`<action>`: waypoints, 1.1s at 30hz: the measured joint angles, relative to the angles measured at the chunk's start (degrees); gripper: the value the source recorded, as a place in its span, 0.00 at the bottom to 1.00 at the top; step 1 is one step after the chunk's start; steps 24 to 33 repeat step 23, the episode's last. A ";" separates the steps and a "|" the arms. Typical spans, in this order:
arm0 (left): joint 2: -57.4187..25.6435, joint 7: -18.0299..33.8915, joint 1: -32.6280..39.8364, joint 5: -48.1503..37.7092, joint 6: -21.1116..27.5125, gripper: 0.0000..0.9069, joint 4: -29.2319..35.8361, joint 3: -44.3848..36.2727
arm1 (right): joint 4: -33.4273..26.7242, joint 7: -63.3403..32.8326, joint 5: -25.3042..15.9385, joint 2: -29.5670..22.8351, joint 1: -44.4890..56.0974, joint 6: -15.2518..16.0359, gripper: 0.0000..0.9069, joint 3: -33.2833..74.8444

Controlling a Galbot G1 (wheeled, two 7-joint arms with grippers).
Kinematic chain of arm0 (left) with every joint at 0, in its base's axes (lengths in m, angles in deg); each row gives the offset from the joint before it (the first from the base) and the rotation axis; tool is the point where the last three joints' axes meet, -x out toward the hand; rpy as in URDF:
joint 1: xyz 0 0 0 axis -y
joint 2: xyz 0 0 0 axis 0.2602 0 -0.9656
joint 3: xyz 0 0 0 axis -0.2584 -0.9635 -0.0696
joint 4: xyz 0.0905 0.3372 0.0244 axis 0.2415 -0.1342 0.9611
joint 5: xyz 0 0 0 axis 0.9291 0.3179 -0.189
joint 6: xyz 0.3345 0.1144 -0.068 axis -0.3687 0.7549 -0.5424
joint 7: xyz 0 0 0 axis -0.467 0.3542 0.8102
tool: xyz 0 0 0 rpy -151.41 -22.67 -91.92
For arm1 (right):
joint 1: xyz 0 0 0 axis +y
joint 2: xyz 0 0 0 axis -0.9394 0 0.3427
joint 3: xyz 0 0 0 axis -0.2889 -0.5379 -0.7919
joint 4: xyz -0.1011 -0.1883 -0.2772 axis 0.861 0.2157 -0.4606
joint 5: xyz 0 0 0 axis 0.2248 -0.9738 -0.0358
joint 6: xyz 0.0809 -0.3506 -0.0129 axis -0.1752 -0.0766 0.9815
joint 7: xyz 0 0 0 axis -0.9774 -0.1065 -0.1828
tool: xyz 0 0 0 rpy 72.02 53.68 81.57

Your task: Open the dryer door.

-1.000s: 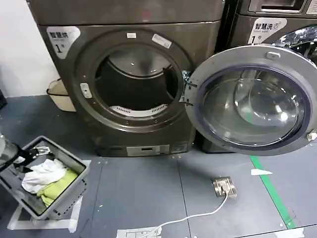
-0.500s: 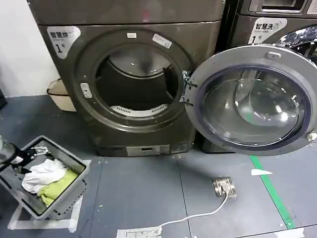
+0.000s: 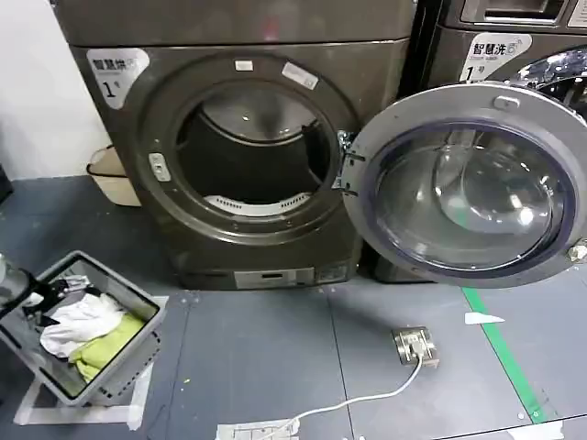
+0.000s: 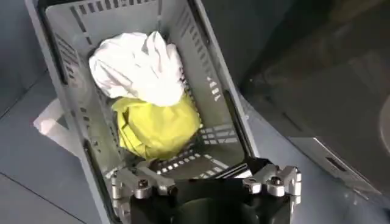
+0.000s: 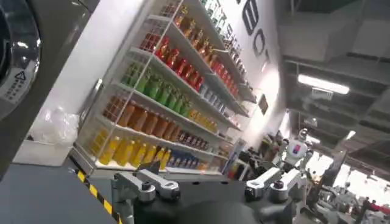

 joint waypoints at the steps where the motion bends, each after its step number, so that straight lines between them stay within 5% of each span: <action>1: 0.00 0.00 -0.04 0.08 0.00 1.00 -0.08 0.00 | -0.07 0.00 -0.39 -0.03 -0.07 -0.11 1.00 0.03; 33: -0.27 -0.49 0.24 0.26 0.00 1.00 -1.00 0.08 | -0.64 0.32 -1.26 -0.23 -0.43 -0.23 1.00 0.28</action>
